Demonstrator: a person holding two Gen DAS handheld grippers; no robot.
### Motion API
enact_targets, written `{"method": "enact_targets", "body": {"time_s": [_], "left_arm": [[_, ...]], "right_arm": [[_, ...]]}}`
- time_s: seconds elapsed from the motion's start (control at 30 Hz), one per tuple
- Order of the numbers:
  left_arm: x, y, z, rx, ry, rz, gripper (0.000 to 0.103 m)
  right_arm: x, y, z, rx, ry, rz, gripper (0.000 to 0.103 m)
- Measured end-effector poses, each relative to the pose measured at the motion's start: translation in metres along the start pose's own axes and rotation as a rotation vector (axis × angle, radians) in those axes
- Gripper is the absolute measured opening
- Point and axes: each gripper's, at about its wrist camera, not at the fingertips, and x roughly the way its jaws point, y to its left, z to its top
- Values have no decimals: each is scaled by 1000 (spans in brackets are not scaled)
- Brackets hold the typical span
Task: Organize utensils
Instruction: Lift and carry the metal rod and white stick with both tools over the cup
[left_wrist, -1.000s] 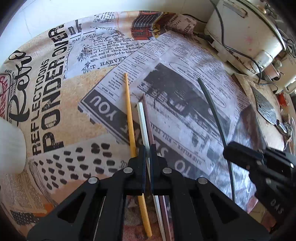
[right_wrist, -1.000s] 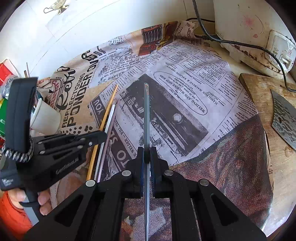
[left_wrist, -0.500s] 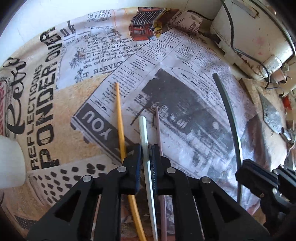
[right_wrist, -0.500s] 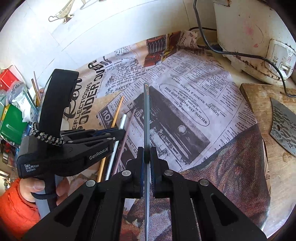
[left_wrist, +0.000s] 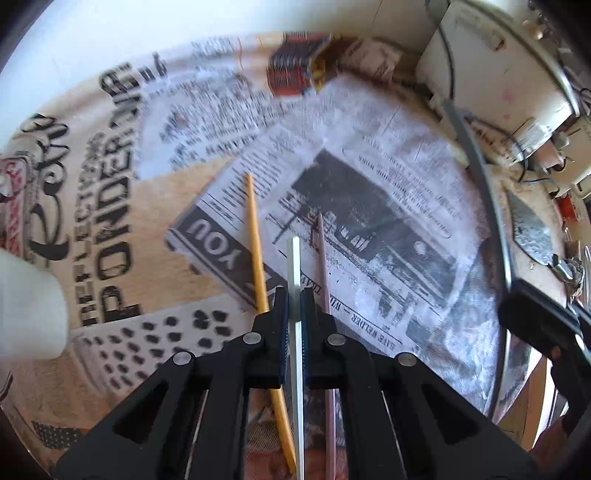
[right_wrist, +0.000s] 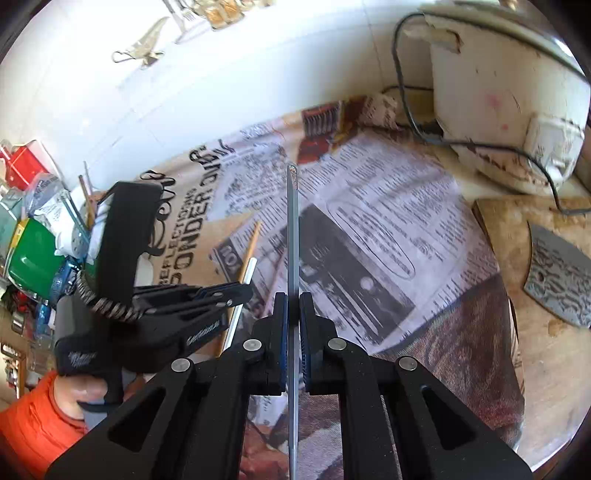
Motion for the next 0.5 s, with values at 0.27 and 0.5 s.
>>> {"method": "enact_targets", "body": {"time_s": [0.27,0.5], "left_arm": [[-70,15,-17,-44,-159,11,4],[-131,42,-32,-117,-293,20,4]], "right_arm": [[-8,31,13,-64,-54,29,6],[-16,61,22,-124,-103,69,6]]}}
